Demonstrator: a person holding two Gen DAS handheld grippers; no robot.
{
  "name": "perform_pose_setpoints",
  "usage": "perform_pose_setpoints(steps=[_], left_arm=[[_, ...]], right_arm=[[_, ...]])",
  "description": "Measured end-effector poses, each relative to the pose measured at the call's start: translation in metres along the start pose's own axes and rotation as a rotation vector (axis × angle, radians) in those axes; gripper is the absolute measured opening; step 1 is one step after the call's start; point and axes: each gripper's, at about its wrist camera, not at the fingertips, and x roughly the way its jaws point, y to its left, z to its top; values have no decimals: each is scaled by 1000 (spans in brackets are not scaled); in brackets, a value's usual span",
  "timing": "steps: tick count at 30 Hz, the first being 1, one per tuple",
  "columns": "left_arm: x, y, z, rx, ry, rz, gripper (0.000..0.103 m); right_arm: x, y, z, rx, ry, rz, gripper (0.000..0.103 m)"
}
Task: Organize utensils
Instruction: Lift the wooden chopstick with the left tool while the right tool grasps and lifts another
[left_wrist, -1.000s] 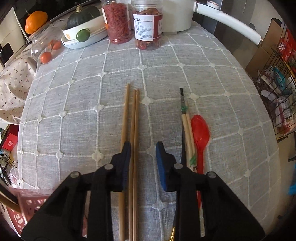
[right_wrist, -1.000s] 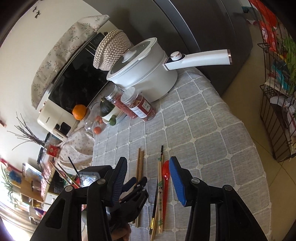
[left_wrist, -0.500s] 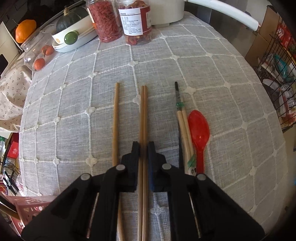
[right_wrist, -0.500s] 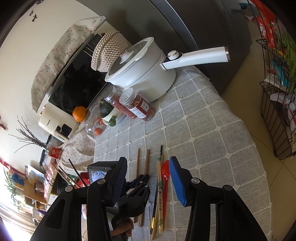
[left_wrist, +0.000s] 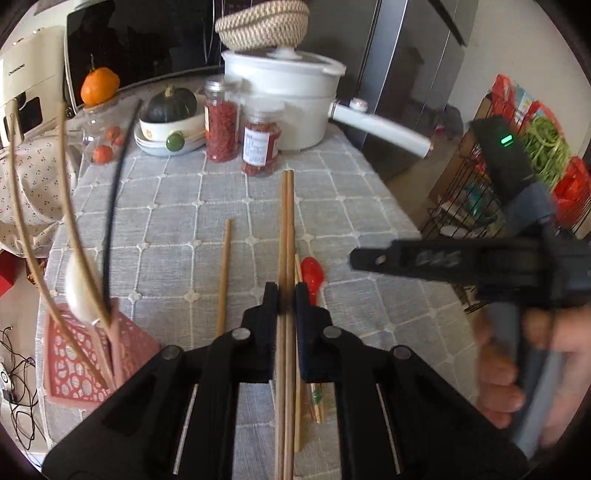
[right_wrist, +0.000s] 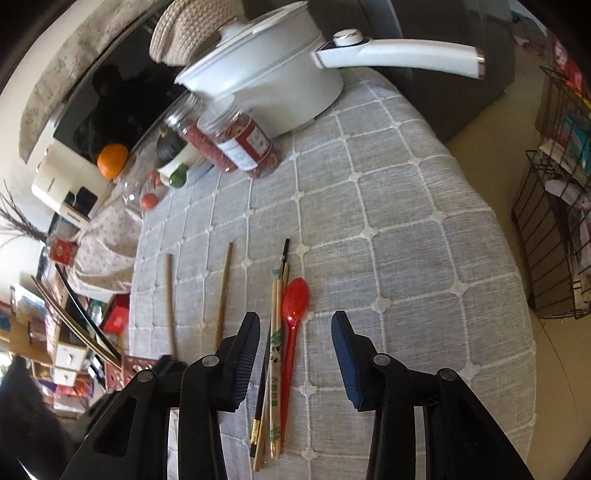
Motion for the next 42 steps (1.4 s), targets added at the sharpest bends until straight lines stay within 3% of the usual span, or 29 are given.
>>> perform_pose_setpoints(steps=[5, 9, 13, 23, 25, 27, 30, 42], left_arm=[[-55, 30, -6, -67, -142, -63, 10], [-82, 56, -6, -114, -235, -80, 10], [-99, 81, -8, -144, -309, -75, 10], [-112, 111, -13, -169, -352, -63, 10], [-113, 115, -14, -171, -363, -56, 10], [-114, 121, -14, -188, -368, -58, 10], [-117, 126, -13, -211, -380, -59, 10], [-120, 137, -14, -281, -478, -39, 10]], right_arm=[[42, 37, -14, -112, 114, 44, 37], [65, 70, -22, -182, 156, 76, 37], [88, 87, -25, -207, 163, 22, 35], [122, 97, -17, -181, 172, -12, 30], [125, 102, -16, -191, 157, -12, 28], [127, 107, -18, -214, 140, -37, 9], [120, 104, -19, -166, 121, -15, 6], [20, 109, -11, -206, -245, 22, 6]])
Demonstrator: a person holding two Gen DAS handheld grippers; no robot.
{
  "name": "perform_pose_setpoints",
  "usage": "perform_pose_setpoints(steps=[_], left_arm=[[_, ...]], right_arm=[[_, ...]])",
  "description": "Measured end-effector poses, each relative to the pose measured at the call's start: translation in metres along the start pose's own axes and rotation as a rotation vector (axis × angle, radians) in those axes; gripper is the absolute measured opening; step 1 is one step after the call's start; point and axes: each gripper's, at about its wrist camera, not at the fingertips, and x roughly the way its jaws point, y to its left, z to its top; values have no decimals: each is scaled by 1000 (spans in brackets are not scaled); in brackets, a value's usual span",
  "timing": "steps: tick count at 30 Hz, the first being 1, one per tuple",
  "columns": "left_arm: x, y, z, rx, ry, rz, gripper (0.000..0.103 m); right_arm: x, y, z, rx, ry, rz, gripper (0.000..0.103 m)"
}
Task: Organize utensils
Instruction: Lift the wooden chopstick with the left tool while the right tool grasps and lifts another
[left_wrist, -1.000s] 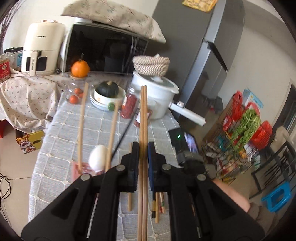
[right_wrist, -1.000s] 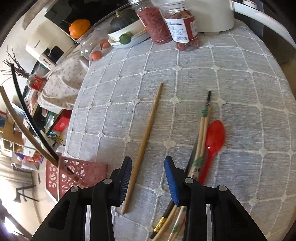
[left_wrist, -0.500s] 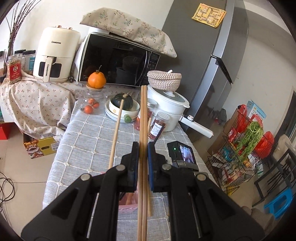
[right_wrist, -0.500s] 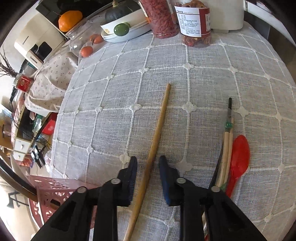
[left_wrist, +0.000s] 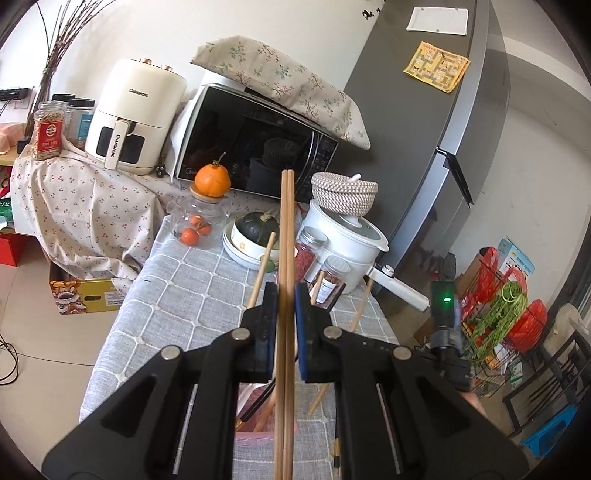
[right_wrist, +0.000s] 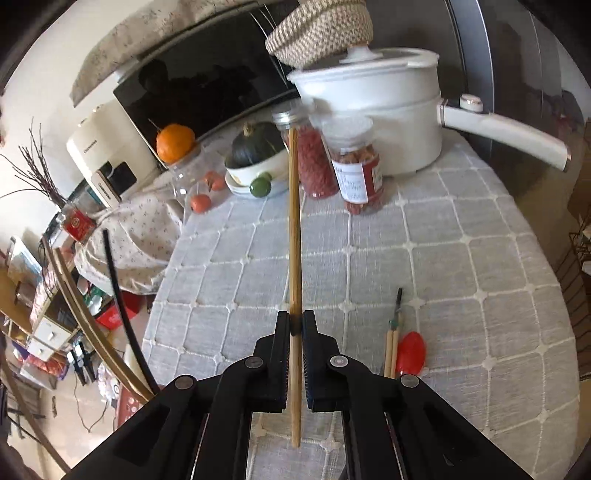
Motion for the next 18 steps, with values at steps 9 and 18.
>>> perform_pose_setpoints(steps=[9, 18], left_arm=[[4, 3, -3, -3, -15, 30, 10], [4, 11, 1, -46, -102, 69, 10]], right_arm=[[-19, 21, 2, -116, -128, -25, 6], [-61, 32, 5, -153, -271, 31, 6]])
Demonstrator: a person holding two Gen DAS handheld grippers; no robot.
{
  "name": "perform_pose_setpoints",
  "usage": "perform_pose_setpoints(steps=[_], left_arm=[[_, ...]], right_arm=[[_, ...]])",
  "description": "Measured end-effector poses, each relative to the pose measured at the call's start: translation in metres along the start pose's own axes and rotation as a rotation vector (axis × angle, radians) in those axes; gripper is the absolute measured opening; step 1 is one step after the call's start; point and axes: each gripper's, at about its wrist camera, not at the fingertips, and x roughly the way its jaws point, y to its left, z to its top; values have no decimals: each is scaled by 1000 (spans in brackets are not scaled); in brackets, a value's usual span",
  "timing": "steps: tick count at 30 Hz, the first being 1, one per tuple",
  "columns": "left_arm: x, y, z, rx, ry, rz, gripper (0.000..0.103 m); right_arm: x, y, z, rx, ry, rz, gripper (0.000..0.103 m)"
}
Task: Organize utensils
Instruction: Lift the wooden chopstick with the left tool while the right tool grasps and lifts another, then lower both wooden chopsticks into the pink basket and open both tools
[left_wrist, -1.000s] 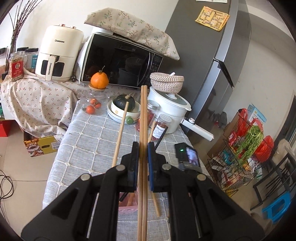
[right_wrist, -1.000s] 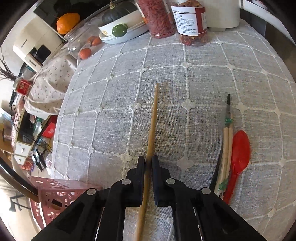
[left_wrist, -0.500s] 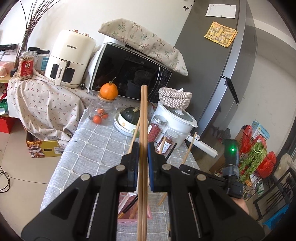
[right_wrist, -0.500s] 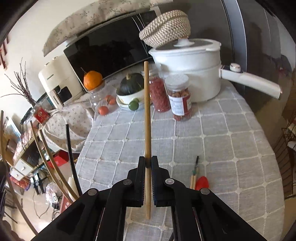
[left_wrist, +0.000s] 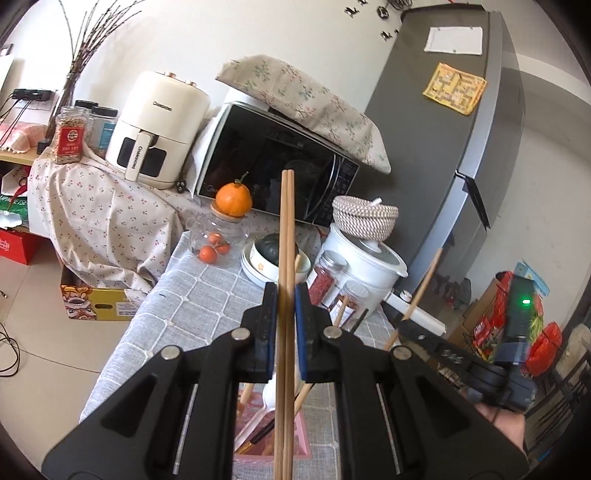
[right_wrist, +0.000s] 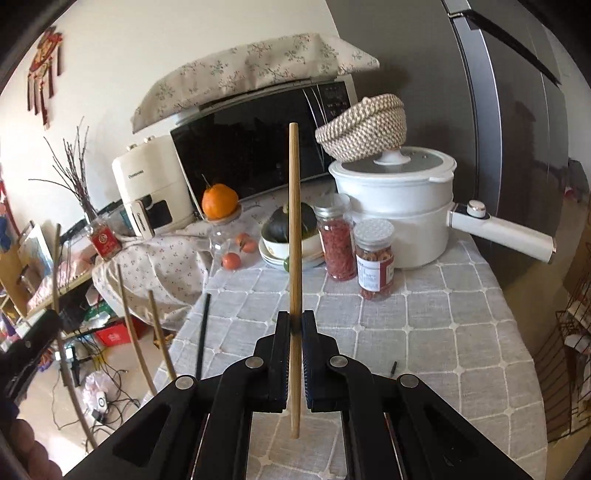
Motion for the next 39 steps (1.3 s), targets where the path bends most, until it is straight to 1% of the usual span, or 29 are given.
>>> perform_pose_setpoints(steps=[4, 8, 14, 17, 19, 24, 28, 30, 33, 35, 36, 38, 39], left_arm=[[0, 0, 1, -4, -38, 12, 10], [3, -5, -5, 24, -74, 21, 10], [8, -13, -15, 89, -133, 41, 10], [12, -13, -17, 100, -138, 46, 10], [15, -14, -19, 116, -131, 66, 11], [23, -12, -25, 136, -76, 88, 11], [30, -15, -33, 181, -27, 112, 11], [35, -15, -36, 185, 24, 117, 10], [44, -11, -39, 163, 130, 113, 11], [51, -7, -40, 142, 207, 113, 18], [52, -6, -40, 133, 226, 112, 23], [49, -4, -36, 113, 232, 119, 33], [46, -3, -35, 102, 228, 119, 41]], right_arm=[[-25, 7, 10, 2, -85, 65, 6], [-45, 15, 15, -11, -158, 91, 6], [-56, 31, 15, -20, -203, 143, 6], [-61, 35, 16, -24, -227, 164, 6], [-63, 36, 15, -20, -235, 175, 6], [-62, 43, 12, -23, -229, 208, 6], [-63, 52, 8, -44, -231, 225, 6], [-62, 55, 6, -56, -228, 230, 6], [-58, 58, 4, -69, -210, 233, 6], [-54, 58, 2, -70, -198, 236, 6], [-53, 58, 2, -70, -190, 239, 6], [-50, 59, 1, -72, -179, 245, 6], [-49, 60, 0, -74, -172, 251, 6]])
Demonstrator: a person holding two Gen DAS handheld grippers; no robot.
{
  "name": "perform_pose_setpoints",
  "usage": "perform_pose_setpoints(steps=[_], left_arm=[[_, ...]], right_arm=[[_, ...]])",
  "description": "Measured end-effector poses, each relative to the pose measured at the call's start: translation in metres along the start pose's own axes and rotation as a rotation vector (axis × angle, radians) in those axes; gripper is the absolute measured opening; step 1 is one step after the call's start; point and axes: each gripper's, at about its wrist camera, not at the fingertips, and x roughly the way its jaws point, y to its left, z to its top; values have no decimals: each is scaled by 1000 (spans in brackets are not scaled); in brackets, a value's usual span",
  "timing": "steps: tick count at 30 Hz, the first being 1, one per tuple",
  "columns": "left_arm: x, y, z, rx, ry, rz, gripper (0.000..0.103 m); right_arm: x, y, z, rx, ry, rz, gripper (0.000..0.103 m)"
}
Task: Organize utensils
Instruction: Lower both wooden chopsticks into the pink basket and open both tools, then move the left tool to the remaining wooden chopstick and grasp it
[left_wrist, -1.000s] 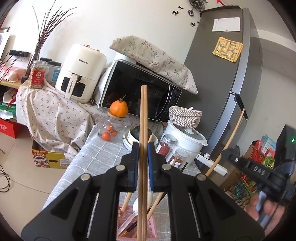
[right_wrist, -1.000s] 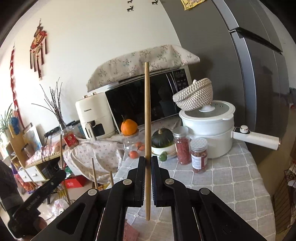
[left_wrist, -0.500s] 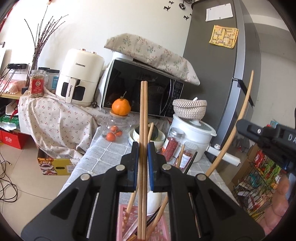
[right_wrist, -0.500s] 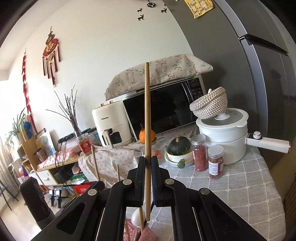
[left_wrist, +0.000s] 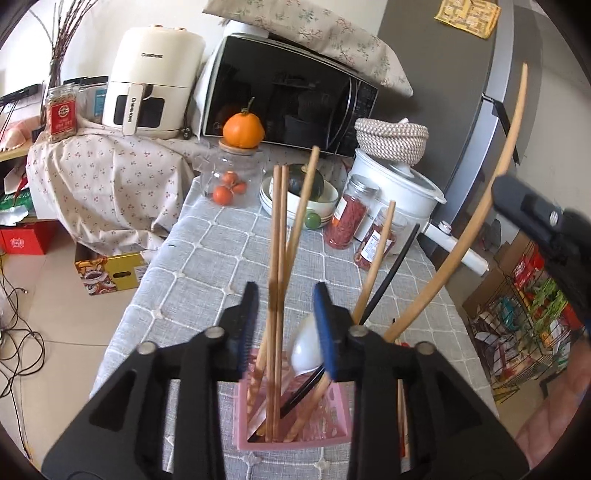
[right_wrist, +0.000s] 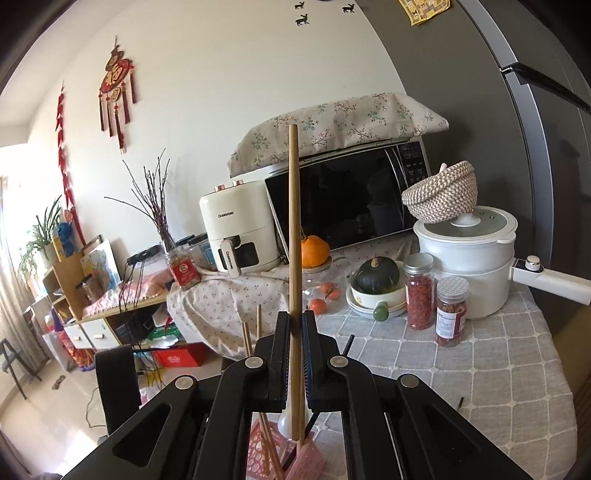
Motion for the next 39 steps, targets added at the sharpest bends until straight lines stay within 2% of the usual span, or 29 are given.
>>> perform_pose_setpoints(steps=[1, 6, 11, 18, 23, 28, 33, 37, 39], left_arm=[[-5, 2, 2, -20, -7, -4, 46], [-19, 14, 13, -103, -3, 0, 48], [-21, 28, 15, -155, 39, 44, 49], [-13, 34, 10, -206, 125, 26, 49], [-12, 30, 8, -190, 152, 38, 49], [-8, 30, 6, -182, 184, 55, 49], [-10, 25, 5, -165, 192, 52, 49], [-13, 7, 2, -106, 196, 37, 49], [-13, -6, -2, -72, 211, 19, 49]], right_arm=[[1, 1, -1, -2, 8, 7, 6], [12, 8, -7, -22, 60, 32, 6], [29, 14, -22, -60, 132, 21, 6], [42, 21, -37, -88, 188, 23, 6], [46, 22, -39, -90, 214, 19, 7], [55, 16, -42, -82, 285, 0, 10], [40, -4, -26, -9, 246, 7, 11], [25, -26, -9, 50, 215, -23, 12], [18, -41, -1, 79, 219, -64, 17]])
